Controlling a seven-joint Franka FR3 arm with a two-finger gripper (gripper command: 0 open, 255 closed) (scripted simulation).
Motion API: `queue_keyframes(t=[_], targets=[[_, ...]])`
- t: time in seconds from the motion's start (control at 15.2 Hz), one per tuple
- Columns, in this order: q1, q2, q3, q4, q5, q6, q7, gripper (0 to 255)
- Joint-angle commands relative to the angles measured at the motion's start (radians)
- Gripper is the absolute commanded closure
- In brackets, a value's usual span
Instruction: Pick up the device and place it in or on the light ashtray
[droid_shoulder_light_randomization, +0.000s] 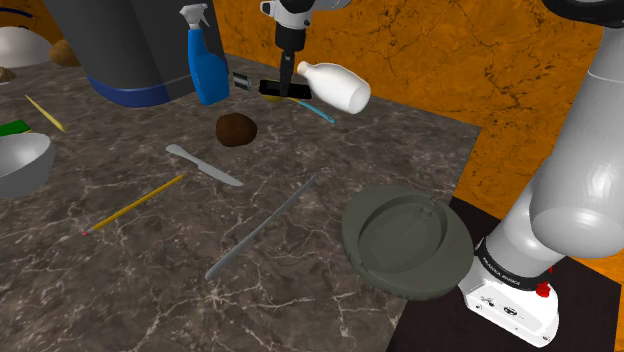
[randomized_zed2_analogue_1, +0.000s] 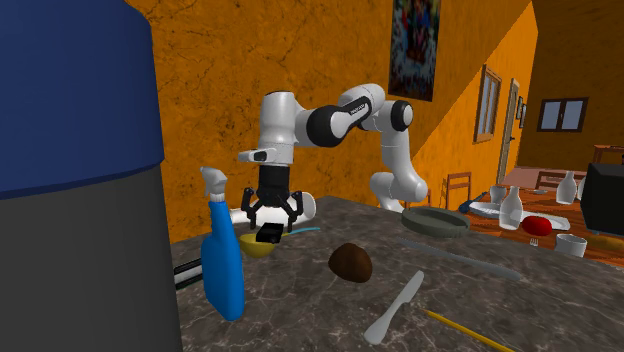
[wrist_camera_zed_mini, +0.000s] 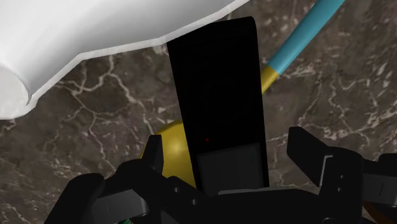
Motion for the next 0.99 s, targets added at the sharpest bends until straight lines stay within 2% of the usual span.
queue_keyframes(t=[0.0,0.2,0.26,0.92], targets=[[0.000,0.000,0.000,-0.002,0.000,0.002,0.000,0],[0.000,0.000,0.000,-0.002,0.000,0.001,0.000,0],[0.000,0.000,0.000,-0.002,0.000,0.001,0.000,255],[0.000,-0.002,0.000,0.009,0.000,-0.011,0.001,255]])
